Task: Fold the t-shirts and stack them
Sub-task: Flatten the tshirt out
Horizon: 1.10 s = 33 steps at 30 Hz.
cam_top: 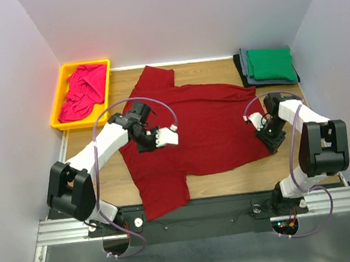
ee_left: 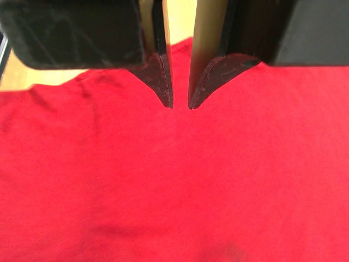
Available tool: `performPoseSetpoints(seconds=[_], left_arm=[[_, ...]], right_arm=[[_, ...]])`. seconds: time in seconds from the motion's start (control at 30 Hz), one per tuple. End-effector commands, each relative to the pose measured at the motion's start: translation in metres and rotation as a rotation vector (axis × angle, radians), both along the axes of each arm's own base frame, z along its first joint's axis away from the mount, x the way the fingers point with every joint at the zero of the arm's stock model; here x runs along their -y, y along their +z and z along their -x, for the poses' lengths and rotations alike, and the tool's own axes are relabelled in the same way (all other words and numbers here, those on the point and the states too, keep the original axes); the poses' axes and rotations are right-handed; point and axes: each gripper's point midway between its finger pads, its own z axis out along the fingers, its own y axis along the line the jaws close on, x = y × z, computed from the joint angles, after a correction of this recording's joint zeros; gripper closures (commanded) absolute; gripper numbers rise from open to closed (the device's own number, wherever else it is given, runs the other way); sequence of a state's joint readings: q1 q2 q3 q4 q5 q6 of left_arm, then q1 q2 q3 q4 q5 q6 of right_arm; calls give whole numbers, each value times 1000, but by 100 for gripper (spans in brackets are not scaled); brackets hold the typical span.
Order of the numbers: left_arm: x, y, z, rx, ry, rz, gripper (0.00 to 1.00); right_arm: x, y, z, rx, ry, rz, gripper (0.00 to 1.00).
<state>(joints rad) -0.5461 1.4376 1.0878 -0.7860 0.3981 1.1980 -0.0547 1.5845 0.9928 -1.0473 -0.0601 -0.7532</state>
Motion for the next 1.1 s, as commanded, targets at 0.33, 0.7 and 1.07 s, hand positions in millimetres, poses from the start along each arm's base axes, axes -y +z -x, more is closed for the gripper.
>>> performPoseSetpoints(seconds=[0.33, 0.7, 1.07], left_arm=[[-21, -40, -26, -82, 306, 83, 71], [-31, -65, -29, -128, 363, 69, 71], [-35, -81, -27, -142, 369, 44, 71]], right_arm=[[-19, 55, -53, 136, -169, -169, 51], [-5, 4, -44, 12, -271, -91, 51], [0, -16, -39, -37, -299, -59, 44]])
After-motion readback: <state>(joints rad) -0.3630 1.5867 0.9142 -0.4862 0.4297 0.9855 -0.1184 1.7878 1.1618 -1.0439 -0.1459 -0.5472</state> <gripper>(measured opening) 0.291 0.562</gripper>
